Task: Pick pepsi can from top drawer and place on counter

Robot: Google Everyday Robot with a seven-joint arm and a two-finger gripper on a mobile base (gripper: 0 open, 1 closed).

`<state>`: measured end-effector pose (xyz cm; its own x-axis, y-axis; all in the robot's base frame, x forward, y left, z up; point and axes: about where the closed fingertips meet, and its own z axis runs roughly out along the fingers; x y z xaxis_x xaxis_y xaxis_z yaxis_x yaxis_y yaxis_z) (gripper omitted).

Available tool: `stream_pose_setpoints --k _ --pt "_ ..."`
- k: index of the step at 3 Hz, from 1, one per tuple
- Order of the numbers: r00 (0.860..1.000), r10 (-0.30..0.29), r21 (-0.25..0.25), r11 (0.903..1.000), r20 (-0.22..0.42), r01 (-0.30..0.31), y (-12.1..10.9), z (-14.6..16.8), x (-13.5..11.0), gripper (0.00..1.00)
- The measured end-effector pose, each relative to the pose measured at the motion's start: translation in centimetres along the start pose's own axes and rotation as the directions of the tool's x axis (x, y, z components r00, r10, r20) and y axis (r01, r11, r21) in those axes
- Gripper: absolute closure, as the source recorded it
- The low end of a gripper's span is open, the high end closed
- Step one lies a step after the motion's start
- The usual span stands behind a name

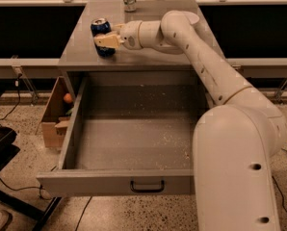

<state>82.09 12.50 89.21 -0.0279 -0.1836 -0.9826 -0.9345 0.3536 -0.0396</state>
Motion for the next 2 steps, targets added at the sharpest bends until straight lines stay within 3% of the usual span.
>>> stream_pose_setpoints --k 1,2 --pt "1.0 0.014 0.009 0.9999 -0.005 -0.014 -0.18 0.79 1.77 1.0" --pt "1.0 0.014 0.009 0.9999 -0.005 -0.014 -0.18 0.79 1.77 0.82"
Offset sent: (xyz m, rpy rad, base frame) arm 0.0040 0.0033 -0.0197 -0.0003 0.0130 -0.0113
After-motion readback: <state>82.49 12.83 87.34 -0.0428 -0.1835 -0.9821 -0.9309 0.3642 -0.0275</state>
